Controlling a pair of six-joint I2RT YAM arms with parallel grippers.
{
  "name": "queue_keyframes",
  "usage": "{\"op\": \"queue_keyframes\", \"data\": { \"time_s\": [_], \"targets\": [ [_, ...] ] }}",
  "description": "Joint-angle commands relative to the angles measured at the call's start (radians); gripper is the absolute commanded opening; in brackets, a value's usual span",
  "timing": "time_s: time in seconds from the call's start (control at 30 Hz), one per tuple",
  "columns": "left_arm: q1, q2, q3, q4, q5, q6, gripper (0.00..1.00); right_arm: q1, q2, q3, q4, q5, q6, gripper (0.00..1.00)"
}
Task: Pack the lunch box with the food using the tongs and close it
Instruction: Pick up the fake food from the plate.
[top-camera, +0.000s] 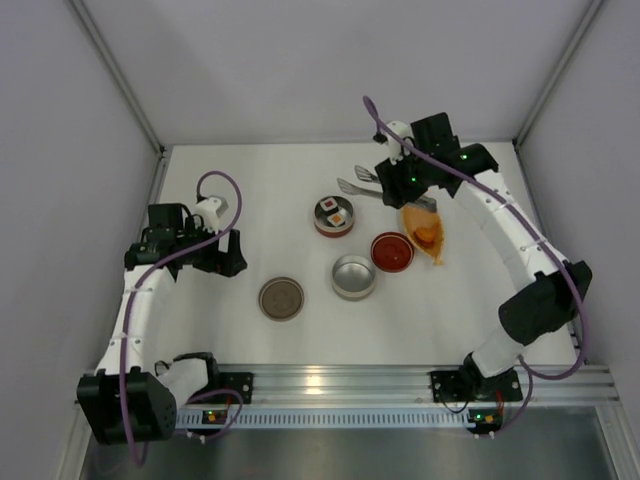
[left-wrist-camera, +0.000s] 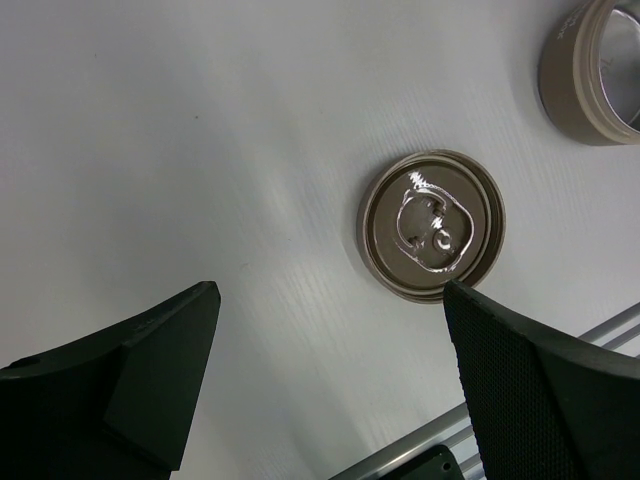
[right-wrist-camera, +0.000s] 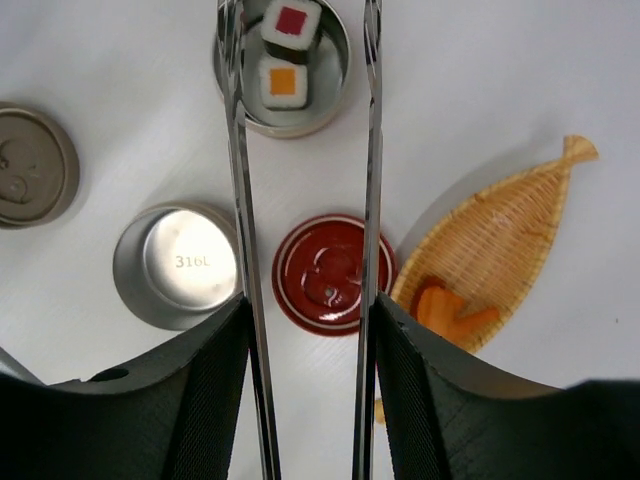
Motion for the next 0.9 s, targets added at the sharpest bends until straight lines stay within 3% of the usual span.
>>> {"op": "queue_keyframes", "data": {
  "time_s": [0.0,0.13,0.33,0.87],
  "targets": [
    [0.004,-0.026,0.011,-0.023,0.024,0.040,0.98,-0.111,-0.076,-0.077,-0.095,-0.025,-0.020,0.49],
    [0.004,-0.022,0.002,-0.028,0.047,0.058,0.98,-0.286,-0.167,-0.150,-0.184,-0.031,-0.115,0.48],
    [0.004,0.010,0.008,-0.012,0.068,0.064,0.98,-0.412,-0.231,-0.223,-0.278,0.044,-0.281,0.47],
    [0.004,0.008,0.006,-0.026,0.081,0.066,0.98,-0.440,-0.185,-0.254,-0.312,0.075,-0.313,0.47]
  ]
}}
